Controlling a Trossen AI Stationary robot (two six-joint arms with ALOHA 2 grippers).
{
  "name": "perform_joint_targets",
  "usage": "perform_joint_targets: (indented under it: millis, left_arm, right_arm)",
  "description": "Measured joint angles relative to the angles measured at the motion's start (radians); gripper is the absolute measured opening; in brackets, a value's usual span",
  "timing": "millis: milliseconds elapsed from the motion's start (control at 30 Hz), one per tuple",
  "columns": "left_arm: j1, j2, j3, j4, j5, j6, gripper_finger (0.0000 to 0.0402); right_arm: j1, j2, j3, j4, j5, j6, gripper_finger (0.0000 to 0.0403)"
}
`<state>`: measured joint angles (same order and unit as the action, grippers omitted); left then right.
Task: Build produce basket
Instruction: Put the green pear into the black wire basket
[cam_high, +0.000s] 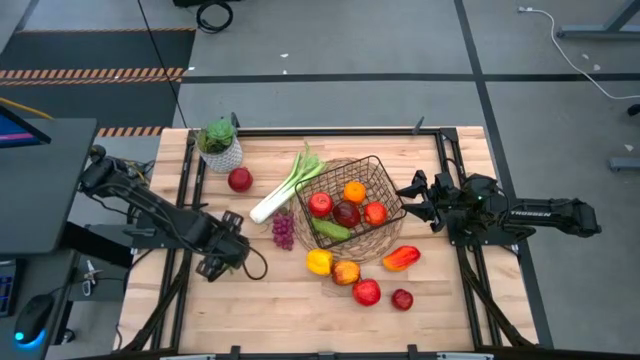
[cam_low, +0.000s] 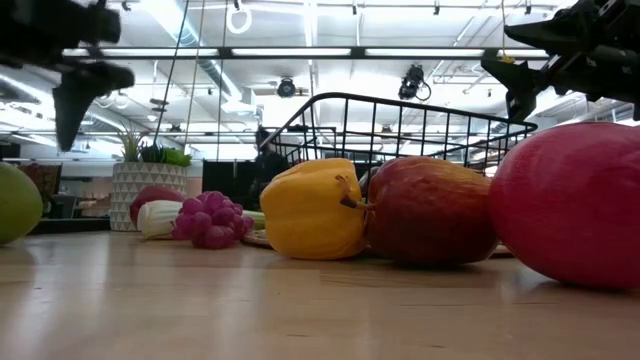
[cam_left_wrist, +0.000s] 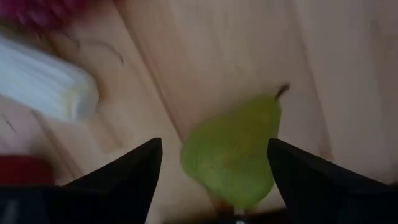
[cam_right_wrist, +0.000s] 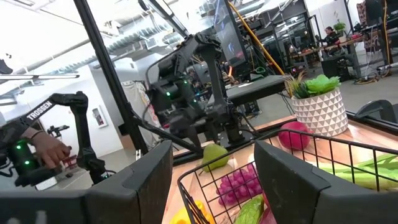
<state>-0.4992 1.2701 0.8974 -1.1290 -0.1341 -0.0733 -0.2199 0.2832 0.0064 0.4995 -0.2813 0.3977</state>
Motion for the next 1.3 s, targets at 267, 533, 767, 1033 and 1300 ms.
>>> perform_joint_targets:
  millis: [267,533,767,1033,1300]
  left_arm:
    - [-0.041,0.054,0.02,0.133,0.09,-0.047,0.0291]
    - [-0.09,0.277,0.077,0.003,0.076,0.067,0.0291]
    - [-0.089,0.372,0.08,-0.102,0.074,0.145,0.0314]
    - [-0.058,0.373,0.081,-0.138,0.066,-0.018,0.0365]
    - [-0.036,0.372,0.197,-0.299,0.089,-0.116,0.0384]
  right_arm:
    - [0.0,0.0,0.0,0.0,0.0,0.0,0.0231]
    - [0.0,0.0,0.0,0.0,0.0,0.0,0.0231]
    - [0.0,0.0,0.0,0.0,0.0,0.0,0.0231]
    - [0.0,0.0,0.0,0.0,0.0,0.0,0.0231]
    - [0.0,0.0,0.0,0.0,0.0,0.0,0.0231]
